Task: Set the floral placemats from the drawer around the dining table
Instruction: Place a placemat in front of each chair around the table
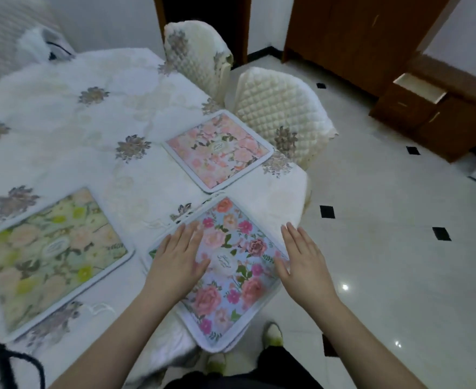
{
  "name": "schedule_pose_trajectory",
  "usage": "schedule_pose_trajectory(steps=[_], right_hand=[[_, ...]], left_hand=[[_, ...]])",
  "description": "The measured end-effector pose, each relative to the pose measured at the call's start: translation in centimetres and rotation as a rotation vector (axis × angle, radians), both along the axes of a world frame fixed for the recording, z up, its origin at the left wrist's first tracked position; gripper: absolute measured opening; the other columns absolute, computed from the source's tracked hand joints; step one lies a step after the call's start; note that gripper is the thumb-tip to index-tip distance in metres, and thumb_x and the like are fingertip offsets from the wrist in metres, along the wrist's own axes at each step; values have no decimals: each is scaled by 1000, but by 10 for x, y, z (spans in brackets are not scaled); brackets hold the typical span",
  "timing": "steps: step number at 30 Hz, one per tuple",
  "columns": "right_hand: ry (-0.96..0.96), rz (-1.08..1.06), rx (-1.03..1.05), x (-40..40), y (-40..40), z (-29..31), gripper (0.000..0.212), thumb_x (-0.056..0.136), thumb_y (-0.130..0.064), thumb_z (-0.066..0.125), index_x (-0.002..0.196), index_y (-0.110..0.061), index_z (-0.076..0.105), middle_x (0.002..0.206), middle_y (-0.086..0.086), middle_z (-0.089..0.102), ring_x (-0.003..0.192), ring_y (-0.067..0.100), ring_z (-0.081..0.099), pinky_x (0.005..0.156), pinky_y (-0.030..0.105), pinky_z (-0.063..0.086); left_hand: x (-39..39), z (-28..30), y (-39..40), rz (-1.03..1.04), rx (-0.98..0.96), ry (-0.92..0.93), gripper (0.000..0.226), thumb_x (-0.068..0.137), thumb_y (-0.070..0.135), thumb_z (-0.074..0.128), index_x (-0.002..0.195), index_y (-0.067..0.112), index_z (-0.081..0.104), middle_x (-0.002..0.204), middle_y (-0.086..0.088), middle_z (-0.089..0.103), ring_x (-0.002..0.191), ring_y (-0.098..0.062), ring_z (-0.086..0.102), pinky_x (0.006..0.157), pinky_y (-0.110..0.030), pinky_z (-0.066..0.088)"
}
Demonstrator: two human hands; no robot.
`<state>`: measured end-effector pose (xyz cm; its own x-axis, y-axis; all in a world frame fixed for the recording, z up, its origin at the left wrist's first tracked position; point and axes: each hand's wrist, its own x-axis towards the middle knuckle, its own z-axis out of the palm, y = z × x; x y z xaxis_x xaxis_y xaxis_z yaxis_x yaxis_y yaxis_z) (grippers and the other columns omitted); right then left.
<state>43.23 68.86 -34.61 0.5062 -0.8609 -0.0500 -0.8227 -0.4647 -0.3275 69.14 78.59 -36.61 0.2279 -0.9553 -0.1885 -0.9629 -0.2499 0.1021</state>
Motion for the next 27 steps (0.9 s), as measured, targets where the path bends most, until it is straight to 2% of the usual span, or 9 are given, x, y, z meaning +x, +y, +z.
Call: schedule_pose_trajectory(steps=[2, 5, 9, 14, 19, 22, 27], right_hand=[[8, 91, 10, 15, -16, -9, 72, 90, -48, 24, 152, -11, 30, 158, 4, 29, 147, 24, 25, 117, 35, 15], [21, 236, 16, 34, -42, -21, 66, 96, -45, 40, 152, -12, 29, 159, 4, 28, 147, 24, 24, 118, 36, 16], [72, 382, 103, 41, -70, -35, 72, 98, -52, 43, 155, -19, 15, 163, 4, 13, 150, 21, 11, 120, 36, 11], [147, 460, 171, 31, -87, -58, 83, 92, -59, 48, 156, -18, 13, 162, 7, 16, 149, 24, 14, 120, 37, 15], [221, 537, 163, 43, -93, -70, 85, 93, -60, 45, 156, -18, 8, 164, 8, 9, 150, 25, 9, 120, 38, 13], [297, 571, 160, 50, -93, -74, 91, 90, -65, 47, 156, -19, 5, 164, 10, 4, 150, 27, 6, 120, 39, 12], [357, 571, 160, 53, -96, -77, 98, 85, -72, 49, 156, -22, 5, 164, 11, 0, 151, 28, 4, 120, 40, 12]], left_hand=[[-2, -7, 7, 46, -3, -11, 73, 90, 57, 28, 146, 14, 46, 151, -8, 45, 139, -29, 42, 111, -48, 34], [-13, -17, 24, 157, 17, -24, 73, 90, 59, 27, 147, 16, 45, 154, -8, 40, 143, -27, 37, 116, -40, 17], [-38, -31, 40, 394, 67, 53, 86, 85, 66, 11, 155, 18, 26, 163, -3, 20, 151, -22, 16, 119, -42, 16], [-56, -48, 48, 522, 109, 88, 92, 81, 72, 2, 158, 22, 2, 165, 2, -1, 152, -18, 3, 122, -40, 13], [-70, -60, 59, 657, 135, 113, 94, 84, 78, 4, 157, 20, 6, 165, -6, 5, 152, -24, 6, 120, -42, 11], [-78, -67, 67, 724, 130, 156, 112, 72, 86, -13, 158, 18, 11, 165, -11, 6, 151, -29, 8, 120, -43, 13], [-88, -76, 71, 805, 93, 228, 124, 57, 88, -29, 157, 22, 2, 164, -14, -2, 151, -30, 6, 120, -42, 12]])
